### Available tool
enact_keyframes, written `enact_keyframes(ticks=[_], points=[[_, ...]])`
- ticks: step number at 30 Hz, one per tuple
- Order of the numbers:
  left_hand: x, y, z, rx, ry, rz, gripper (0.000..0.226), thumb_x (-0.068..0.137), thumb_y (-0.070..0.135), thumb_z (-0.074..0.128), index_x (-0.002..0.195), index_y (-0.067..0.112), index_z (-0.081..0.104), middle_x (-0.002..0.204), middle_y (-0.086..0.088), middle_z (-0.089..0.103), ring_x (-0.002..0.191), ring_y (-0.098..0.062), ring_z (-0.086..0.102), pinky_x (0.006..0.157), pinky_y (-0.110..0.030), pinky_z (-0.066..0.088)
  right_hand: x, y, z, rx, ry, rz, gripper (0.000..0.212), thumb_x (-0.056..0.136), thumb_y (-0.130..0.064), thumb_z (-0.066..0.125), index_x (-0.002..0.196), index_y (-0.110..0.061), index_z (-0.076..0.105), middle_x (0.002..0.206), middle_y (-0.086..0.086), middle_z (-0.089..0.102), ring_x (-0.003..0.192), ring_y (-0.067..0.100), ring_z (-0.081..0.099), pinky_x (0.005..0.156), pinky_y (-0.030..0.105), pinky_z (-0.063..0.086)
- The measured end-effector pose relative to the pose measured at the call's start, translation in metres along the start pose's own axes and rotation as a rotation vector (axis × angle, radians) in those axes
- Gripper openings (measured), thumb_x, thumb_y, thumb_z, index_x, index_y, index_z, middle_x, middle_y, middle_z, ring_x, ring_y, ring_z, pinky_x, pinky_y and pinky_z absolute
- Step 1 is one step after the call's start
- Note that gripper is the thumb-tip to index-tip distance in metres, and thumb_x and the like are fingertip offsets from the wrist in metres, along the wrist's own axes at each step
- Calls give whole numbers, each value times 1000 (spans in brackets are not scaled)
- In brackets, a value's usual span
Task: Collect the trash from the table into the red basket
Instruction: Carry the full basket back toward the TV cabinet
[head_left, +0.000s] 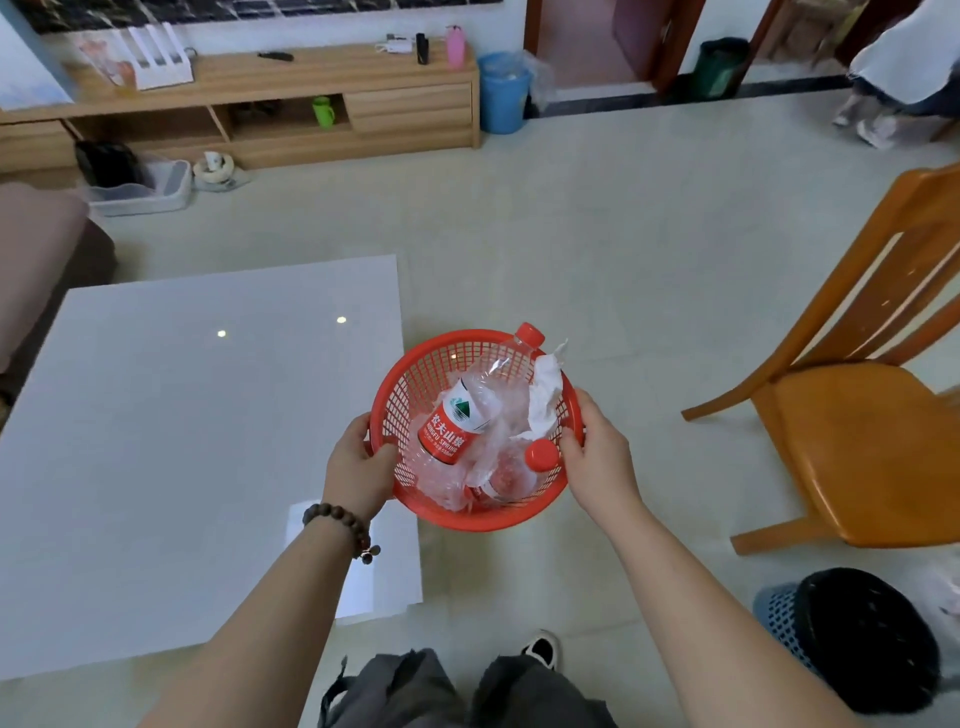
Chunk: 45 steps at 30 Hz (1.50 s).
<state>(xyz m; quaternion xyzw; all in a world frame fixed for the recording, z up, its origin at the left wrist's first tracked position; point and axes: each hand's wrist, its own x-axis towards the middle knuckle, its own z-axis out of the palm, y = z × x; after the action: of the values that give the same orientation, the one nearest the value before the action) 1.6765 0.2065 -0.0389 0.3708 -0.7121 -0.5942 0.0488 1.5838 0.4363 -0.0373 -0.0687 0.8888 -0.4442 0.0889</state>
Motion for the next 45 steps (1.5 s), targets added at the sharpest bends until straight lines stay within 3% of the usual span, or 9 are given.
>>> enact_keyframes(ticks=[14,21,31,38,45], points=[[118,41,73,-12,134,-89,30,84,8,53,110,23,56,93,2,67,79,-22,67,65,-42,58,178,18,2,-48,-184,-21,48,93,-13,44,138,-28,39,121,2,63,109,22,59,93,40,50],[251,97,84,-54,174,-89,29,82,7,52,101,29,55,92,0,68,80,-24,67,70,-46,57,338,-23,31,-115,-244,-88,48,91,-9,44,136,-25,41,117,5,65,104,25,61,88,38,50],[432,200,81,-98,213,-75,34,82,5,51,113,18,55,101,-9,67,85,-28,65,71,-49,56,541,-102,63,-89,-246,-160,47,92,-10,43,135,-29,42,115,2,65,102,22,62,88,37,51],[604,253,102,-9,260,-46,30,82,9,53,110,21,54,96,-3,66,79,-21,66,62,-35,57,720,-124,109,-68,-267,-167,44,95,-15,42,137,-30,39,123,3,62,109,22,59,93,42,51],[783,342,126,94,275,-65,31,83,8,48,112,17,52,98,-6,64,82,-26,63,67,-47,56,926,-166,137,-65,-303,-186,47,91,-8,46,135,-25,44,117,5,66,103,27,62,85,33,49]])
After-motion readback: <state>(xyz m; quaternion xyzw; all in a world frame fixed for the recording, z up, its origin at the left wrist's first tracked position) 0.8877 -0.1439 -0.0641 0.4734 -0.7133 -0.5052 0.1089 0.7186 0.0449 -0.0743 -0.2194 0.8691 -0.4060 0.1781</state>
